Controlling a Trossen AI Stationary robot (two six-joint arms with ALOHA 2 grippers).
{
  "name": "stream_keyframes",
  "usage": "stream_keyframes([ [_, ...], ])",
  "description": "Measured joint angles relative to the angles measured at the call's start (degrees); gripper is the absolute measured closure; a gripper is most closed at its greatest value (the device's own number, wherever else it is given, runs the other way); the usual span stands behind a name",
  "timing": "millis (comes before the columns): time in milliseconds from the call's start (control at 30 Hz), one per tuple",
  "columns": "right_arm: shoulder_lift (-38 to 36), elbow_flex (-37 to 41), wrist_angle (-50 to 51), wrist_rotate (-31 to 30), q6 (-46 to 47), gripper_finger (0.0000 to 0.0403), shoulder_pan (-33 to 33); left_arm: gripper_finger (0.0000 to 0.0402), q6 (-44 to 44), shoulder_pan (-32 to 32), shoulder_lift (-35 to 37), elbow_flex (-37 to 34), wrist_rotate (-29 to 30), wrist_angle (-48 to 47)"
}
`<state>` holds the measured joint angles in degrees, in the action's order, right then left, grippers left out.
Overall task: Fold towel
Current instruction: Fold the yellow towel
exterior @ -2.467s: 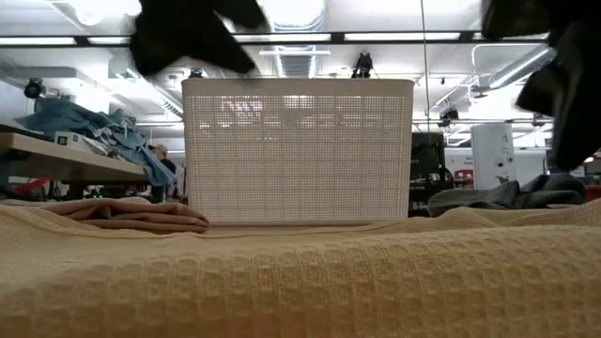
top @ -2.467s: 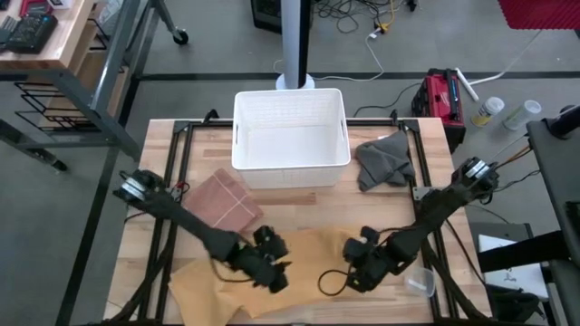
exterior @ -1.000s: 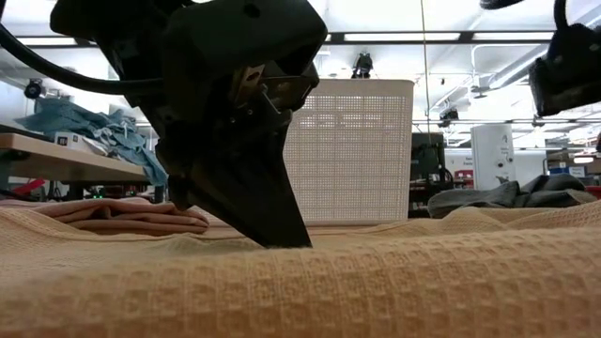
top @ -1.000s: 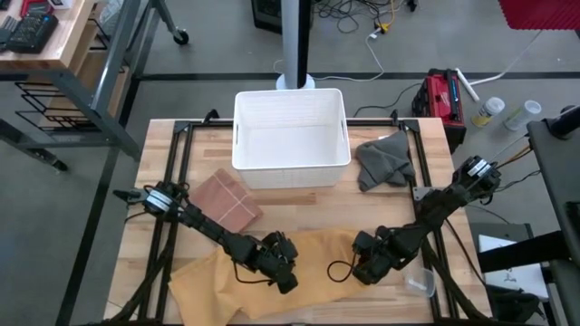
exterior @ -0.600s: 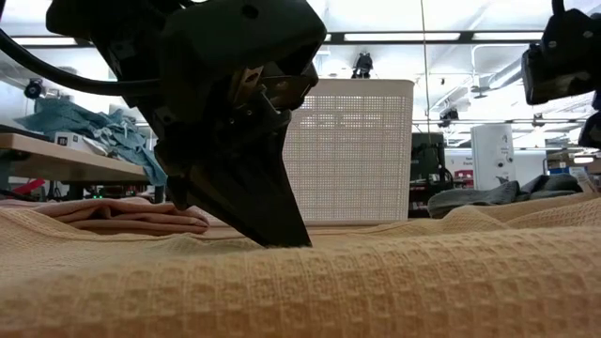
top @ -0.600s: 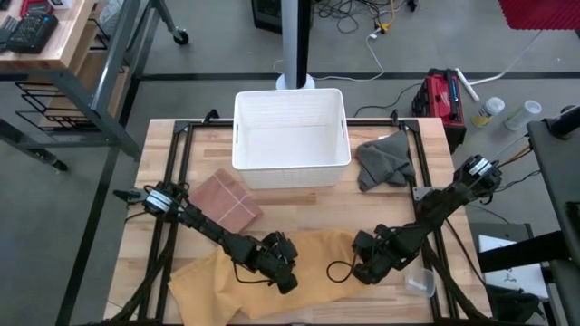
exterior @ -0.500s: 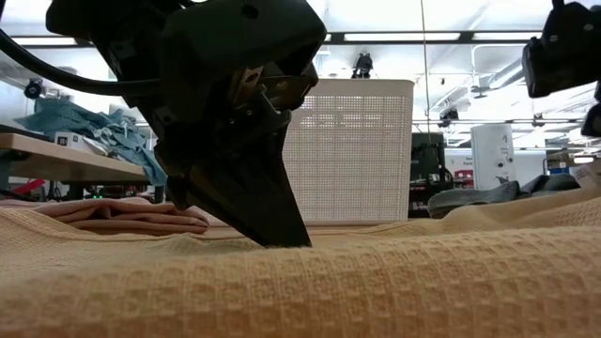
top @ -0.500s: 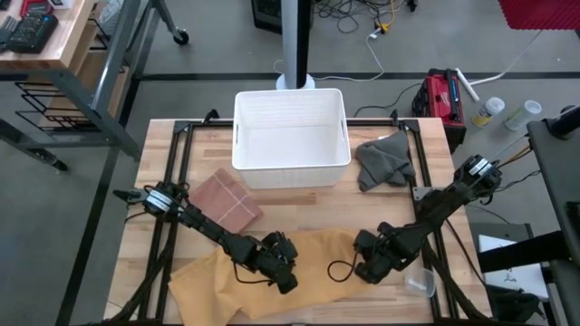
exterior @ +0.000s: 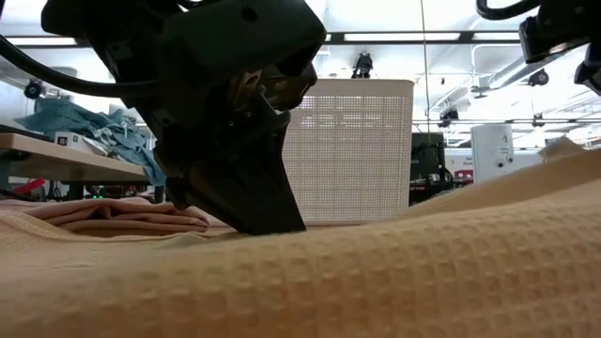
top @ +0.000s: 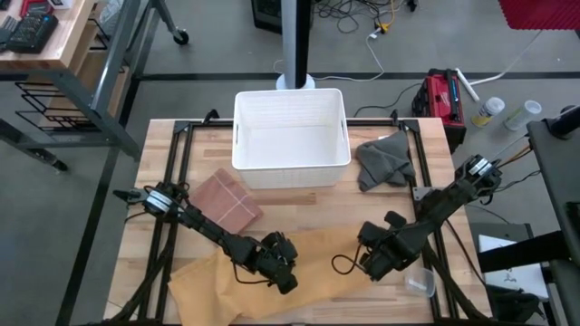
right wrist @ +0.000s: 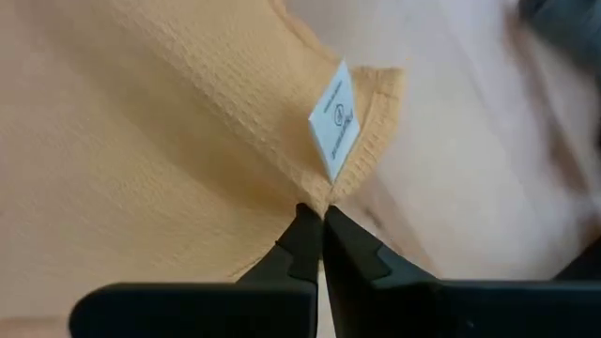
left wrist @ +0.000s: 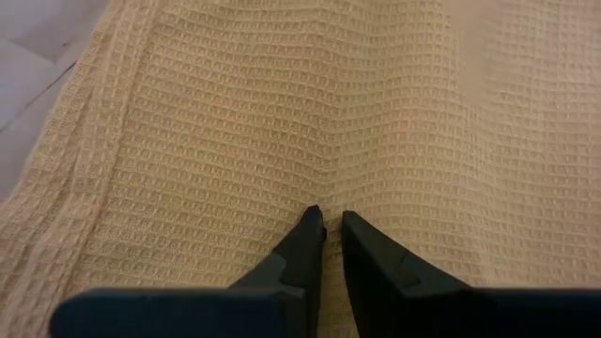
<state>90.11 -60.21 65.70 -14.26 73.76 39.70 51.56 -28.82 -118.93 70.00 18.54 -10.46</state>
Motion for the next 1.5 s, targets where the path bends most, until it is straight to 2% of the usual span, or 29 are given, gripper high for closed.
stream_keyframes([
  [67, 0.0, -0.5, 0.2, -2.2, -0.3, 0.0402, 0.0, 0.0365, 0.0, 0.0, 0.0, 0.0, 0.0, 0.0],
  [167, 0.0, -1.5, 0.2, -1.8, -2.0, 0.0393, 0.0, 0.0365, 0.0, 0.0, 0.0, 0.0, 0.0, 0.0],
  [533, -0.9, -4.6, 4.1, -4.3, -5.6, 0.0297, 1.8, 0.0365, 0.0, 0.0, 0.0, 0.0, 0.3, 0.0],
  [633, -0.9, -4.2, 3.5, -3.5, -5.9, 0.0276, 2.8, 0.0365, 0.0, 0.0, 0.0, 0.0, 0.3, 0.0],
  [767, -0.9, -2.4, -1.6, 1.1, -7.0, 0.026, 6.3, 0.0365, 0.0, 0.0, 0.0, 0.0, 0.4, 0.0],
  [1000, -0.8, 3.6, -14.4, 2.8, -5.3, 0.0262, 12.6, 0.0365, 0.0, 0.0, 0.0, 0.0, 0.4, 0.0],
  [1200, -0.8, 9.4, -22.4, 4.1, -3.3, 0.0276, 12.9, 0.0365, 0.0, 0.0, 0.0, 0.0, 0.4, 0.1],
  [1500, -0.8, 12.8, -29.5, 4.1, -3.8, 0.0298, 12.8, 0.0365, 0.0, 0.0, 0.0, 0.0, 0.4, 0.1],
])
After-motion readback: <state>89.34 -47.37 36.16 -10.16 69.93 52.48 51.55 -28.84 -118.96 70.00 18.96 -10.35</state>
